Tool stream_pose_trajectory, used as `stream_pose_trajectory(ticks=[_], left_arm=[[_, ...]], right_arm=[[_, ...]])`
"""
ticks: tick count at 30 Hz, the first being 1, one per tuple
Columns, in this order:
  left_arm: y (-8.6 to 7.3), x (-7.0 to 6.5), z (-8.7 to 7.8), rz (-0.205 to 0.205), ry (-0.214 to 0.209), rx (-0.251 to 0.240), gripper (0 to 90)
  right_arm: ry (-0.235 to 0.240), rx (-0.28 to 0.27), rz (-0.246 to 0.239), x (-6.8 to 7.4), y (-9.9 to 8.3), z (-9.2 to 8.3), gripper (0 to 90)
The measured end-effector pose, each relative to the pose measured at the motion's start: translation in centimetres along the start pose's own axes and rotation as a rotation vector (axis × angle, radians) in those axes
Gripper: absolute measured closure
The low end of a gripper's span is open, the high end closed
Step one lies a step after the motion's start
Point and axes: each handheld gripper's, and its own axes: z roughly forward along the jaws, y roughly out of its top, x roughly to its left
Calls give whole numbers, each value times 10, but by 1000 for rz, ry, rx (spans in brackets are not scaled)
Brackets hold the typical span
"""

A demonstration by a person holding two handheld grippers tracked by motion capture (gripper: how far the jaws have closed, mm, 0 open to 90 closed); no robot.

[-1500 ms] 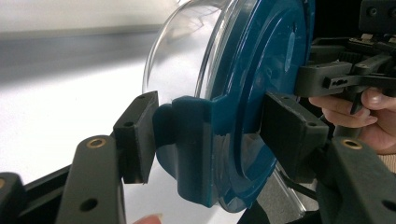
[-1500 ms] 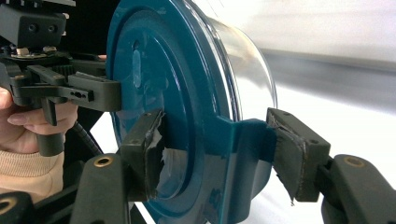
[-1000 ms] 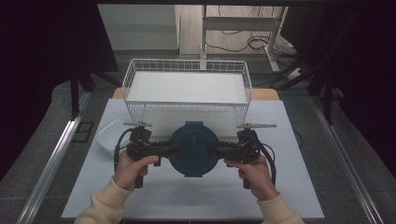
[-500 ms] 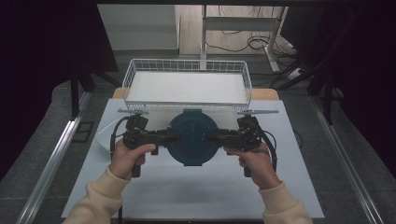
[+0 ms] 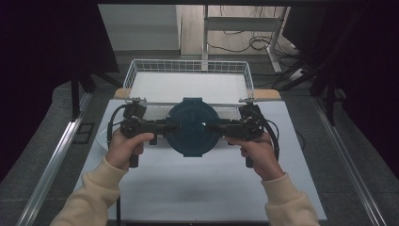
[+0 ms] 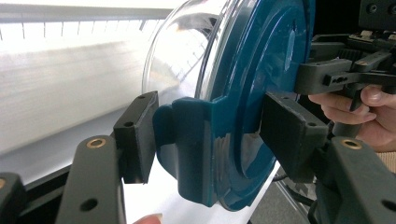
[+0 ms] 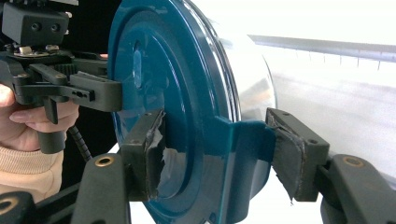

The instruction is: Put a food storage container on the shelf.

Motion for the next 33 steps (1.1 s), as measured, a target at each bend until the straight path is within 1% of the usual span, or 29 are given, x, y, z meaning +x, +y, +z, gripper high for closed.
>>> stream_pose_trajectory(ticks=[3, 8, 10, 15, 24, 30, 33], left_arm=[[6, 0, -2, 3, -5, -1, 387], [14, -2, -6, 13, 0, -16, 387], [17, -2, -7, 11, -1, -20, 387], [26, -1, -9, 8, -6, -22, 387], [50, 0, -12, 22, -4, -26, 386], [66, 4, -12, 17, -14, -21, 386], [73, 7, -12, 14, -10, -22, 386]], right_arm=[[-1, -2, -6, 1, 4, -1, 402], [0, -8, -17, 3, 15, -3, 402], [-2, -10, -25, 5, 21, -3, 402], [-4, -7, -30, 5, 29, -3, 403], [-6, -16, -41, 4, 52, -4, 404], [-11, -16, -48, 2, 67, -4, 406], [-3, -16, -49, -1, 74, -2, 409]])
